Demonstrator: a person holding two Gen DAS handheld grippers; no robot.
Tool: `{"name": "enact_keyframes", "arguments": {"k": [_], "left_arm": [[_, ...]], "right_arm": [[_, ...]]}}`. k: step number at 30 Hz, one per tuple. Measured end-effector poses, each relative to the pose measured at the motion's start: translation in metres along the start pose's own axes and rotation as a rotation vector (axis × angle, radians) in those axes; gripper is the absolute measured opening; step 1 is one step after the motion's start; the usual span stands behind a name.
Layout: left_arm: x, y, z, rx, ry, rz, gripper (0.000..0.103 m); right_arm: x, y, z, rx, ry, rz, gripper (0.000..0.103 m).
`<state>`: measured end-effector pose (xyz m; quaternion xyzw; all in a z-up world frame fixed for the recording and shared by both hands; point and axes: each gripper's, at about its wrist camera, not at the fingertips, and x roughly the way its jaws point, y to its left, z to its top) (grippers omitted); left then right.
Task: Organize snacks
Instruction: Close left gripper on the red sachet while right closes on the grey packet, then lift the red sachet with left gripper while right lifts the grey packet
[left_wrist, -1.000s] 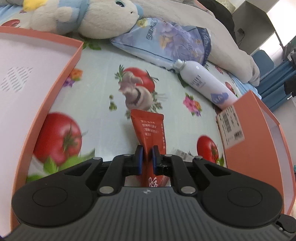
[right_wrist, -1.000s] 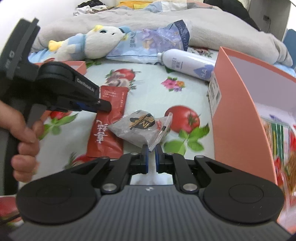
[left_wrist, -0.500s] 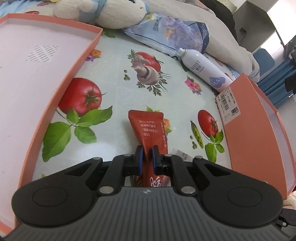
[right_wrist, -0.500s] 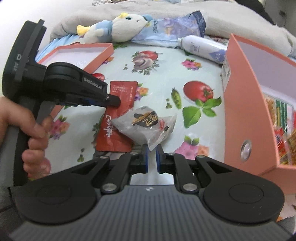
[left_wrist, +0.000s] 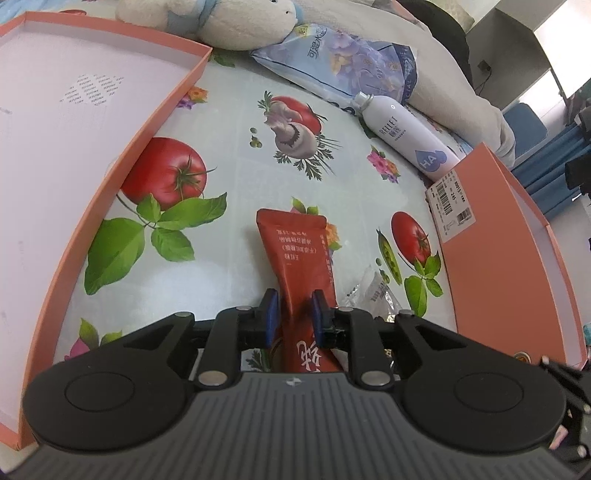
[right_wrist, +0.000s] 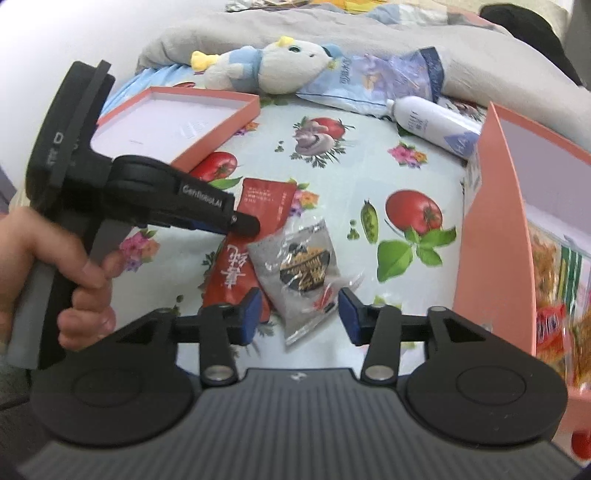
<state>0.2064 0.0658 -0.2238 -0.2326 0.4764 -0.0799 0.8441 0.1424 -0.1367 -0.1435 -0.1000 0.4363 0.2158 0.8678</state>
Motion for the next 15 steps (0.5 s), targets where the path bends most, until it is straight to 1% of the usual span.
{"name": "enact_keyframes", "arguments": {"k": [1, 2, 3, 9, 12, 15], "left_arm": [[0.0, 0.001, 0.0, -0.009, 0.001, -0.006, 0.024], [0.0, 0.002, 0.0, -0.017, 0.001, -0.015, 0.027], [0.0, 0.003, 0.0, -0.019, 0.002, -0.024, 0.031], [0.0, 0.002, -0.001, -0.027, -0.002, -0.047, 0.039], [-0.001, 0.003, -0.002, -0.024, -0.002, -0.05, 0.04], [0.0, 0.003, -0.003, -0.025, -0.003, -0.059, 0.041]], "right_arm": [[0.004, 0.0, 0.002, -0.015, 0.001, -0.008, 0.064], [0.01, 0.0, 0.004, -0.033, 0.005, -0.012, 0.066], [0.014, -0.001, 0.005, -0.044, 0.008, -0.013, 0.066], [0.043, 0.003, 0.008, -0.118, 0.018, -0.048, 0.065], [0.05, -0.001, 0.007, -0.096, 0.017, -0.048, 0.066], [0.051, -0.008, 0.007, -0.043, 0.034, -0.029, 0.067]]}}
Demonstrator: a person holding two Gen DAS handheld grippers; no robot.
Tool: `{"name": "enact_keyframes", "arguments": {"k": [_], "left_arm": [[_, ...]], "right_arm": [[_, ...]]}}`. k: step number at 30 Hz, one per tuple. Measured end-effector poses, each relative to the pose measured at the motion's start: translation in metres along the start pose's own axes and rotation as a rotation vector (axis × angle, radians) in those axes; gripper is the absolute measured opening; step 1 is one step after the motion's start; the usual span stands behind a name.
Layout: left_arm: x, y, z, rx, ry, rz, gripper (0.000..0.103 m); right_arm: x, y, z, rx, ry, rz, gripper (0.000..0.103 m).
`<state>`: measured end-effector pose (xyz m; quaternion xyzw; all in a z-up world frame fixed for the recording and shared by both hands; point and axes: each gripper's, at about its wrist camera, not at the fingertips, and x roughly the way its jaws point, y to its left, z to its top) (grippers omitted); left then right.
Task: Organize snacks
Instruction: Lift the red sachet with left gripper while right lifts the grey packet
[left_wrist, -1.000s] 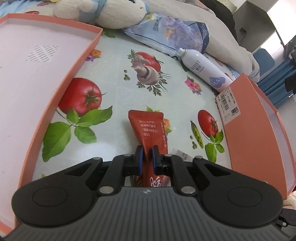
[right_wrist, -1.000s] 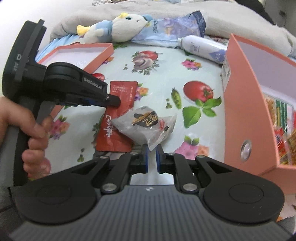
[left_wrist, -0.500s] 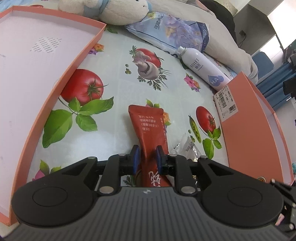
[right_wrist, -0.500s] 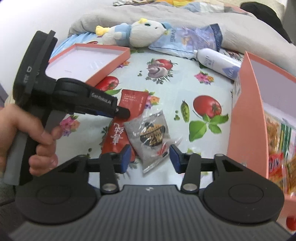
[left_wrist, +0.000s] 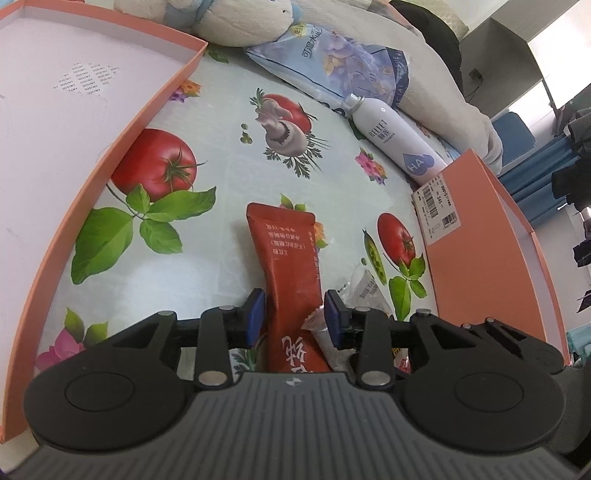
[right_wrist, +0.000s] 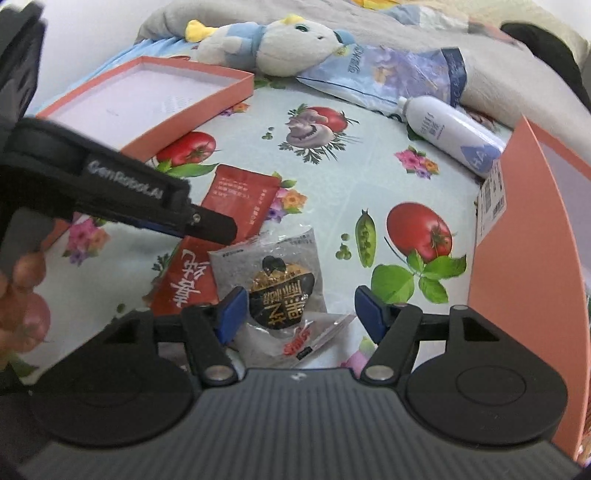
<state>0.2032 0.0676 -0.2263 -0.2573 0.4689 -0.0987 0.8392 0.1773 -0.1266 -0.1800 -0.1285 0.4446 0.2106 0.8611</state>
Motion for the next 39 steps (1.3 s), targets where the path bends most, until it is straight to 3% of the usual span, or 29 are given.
{"name": "enact_keyframes", "arguments": {"k": [4, 14, 19, 23, 29, 33, 39], "left_arm": [[0.001, -0.001, -0.001, 0.005, -0.003, 0.003, 0.042], [0.008, -0.018, 0.001, 0.068, 0.007, 0.06, 0.05], [0.015, -0.031, 0.001, 0.133, 0.015, 0.119, 0.051], [0.018, -0.037, 0.0, 0.168, 0.012, 0.148, 0.051], [0.017, -0.035, 0.001, 0.147, 0.014, 0.138, 0.052], [0.019, -0.034, -0.001, 0.157, 0.012, 0.063, 0.078], [0.029, -0.063, -0.012, 0.325, 0.035, 0.174, 0.08]], "right_arm": [[-0.001, -0.009, -0.006, 0.052, 0.02, 0.046, 0.067], [-0.004, 0.0, -0.023, -0.003, 0.049, 0.182, 0.066], [-0.004, 0.009, -0.024, -0.043, 0.053, 0.162, 0.066], [-0.009, 0.015, -0.026, -0.051, 0.045, 0.156, 0.055], [-0.02, 0.013, -0.032, -0.009, 0.026, 0.117, 0.046], [-0.029, 0.006, -0.039, 0.041, 0.017, 0.056, 0.045], [-0.038, -0.002, -0.051, 0.116, 0.018, 0.0, 0.044]]}}
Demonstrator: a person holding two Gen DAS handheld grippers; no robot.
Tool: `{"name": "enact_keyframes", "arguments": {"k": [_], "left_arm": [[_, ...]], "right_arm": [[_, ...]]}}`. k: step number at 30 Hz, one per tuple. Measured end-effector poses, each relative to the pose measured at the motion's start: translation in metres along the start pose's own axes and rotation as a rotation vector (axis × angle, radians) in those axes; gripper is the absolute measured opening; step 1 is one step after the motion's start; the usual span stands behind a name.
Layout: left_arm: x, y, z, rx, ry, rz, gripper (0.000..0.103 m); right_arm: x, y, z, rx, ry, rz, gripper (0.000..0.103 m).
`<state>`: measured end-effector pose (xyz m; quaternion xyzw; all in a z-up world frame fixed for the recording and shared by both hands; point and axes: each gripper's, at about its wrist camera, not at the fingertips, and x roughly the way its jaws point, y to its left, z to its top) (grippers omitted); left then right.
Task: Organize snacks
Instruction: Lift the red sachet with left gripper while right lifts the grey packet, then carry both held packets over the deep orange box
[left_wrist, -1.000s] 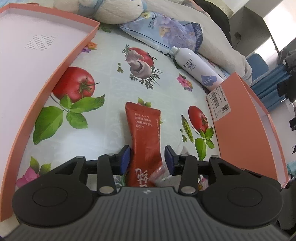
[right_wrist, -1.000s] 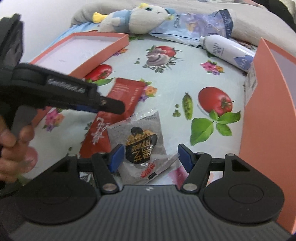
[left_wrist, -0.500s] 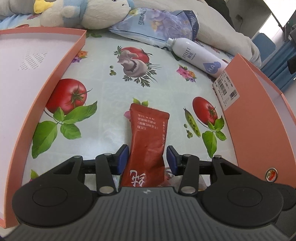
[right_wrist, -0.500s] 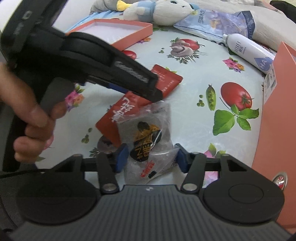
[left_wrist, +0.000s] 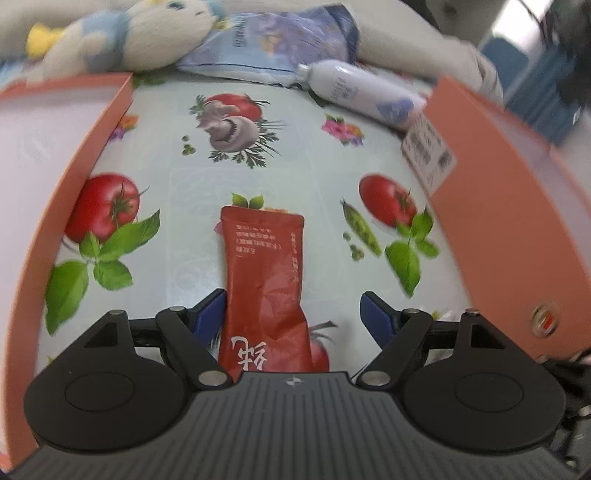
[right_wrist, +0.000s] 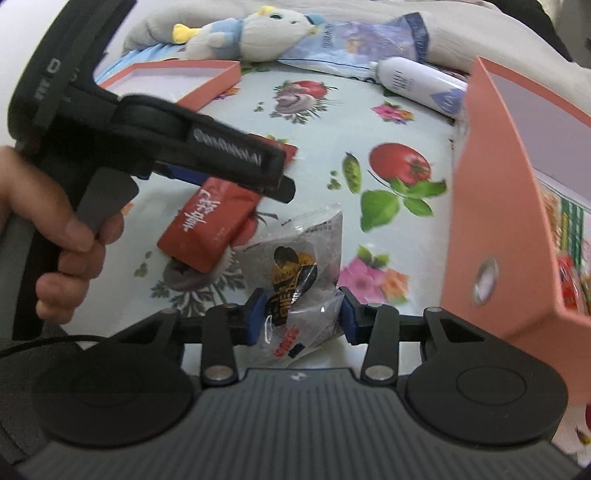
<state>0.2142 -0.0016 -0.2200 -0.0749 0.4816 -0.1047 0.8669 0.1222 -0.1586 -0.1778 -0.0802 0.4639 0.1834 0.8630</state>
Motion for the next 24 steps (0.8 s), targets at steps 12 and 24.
{"name": "enact_keyframes", "arguments": {"k": [12, 24], "left_arm": [[-0.006, -0.012, -0.011, 0.138, -0.008, 0.168, 0.045], [-0.048, 0.008, 0.01, 0.007, -0.037, 0.108, 0.034]], "right_arm": [[-0.007, -0.006, -0.005, 0.069, -0.009, -0.046, 0.044], [-0.032, -0.011, 0.013, 0.136, -0.089, -0.005, 0.043]]}}
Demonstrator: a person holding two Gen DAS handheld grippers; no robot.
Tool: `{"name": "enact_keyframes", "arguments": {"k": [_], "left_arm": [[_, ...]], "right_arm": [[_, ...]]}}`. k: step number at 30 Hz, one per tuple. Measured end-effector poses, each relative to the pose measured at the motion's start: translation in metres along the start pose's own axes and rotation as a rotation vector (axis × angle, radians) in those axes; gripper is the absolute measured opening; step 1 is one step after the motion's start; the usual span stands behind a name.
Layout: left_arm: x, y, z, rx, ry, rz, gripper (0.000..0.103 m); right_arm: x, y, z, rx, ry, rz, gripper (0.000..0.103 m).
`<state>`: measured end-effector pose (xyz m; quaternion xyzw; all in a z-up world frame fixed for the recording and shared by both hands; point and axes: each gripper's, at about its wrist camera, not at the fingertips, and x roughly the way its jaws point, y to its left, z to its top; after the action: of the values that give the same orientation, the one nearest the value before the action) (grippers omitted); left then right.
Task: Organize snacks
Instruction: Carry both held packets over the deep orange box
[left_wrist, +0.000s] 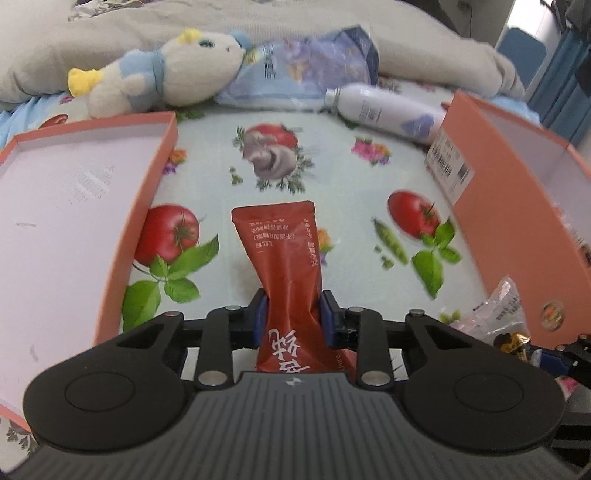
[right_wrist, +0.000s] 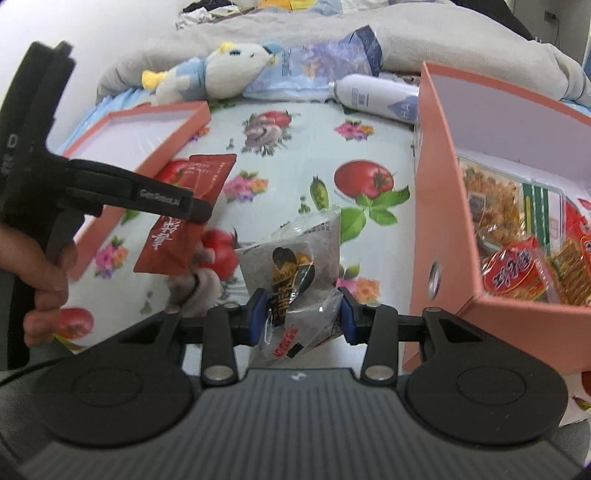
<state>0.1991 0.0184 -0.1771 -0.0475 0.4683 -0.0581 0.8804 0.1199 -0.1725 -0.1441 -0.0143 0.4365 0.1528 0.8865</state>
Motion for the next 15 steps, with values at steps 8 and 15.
{"name": "enact_keyframes", "arguments": {"k": [8, 15], "left_arm": [[-0.046, -0.004, 0.026, -0.059, -0.059, -0.069, 0.034], [-0.089, -0.008, 0.053, -0.105, -0.14, -0.127, 0.034]], "right_arm": [[-0.038, -0.001, 0.036, 0.016, -0.113, 0.02, 0.043], [-0.072, -0.009, 0.073, -0.006, -0.235, -0.011, 0.043]]}}
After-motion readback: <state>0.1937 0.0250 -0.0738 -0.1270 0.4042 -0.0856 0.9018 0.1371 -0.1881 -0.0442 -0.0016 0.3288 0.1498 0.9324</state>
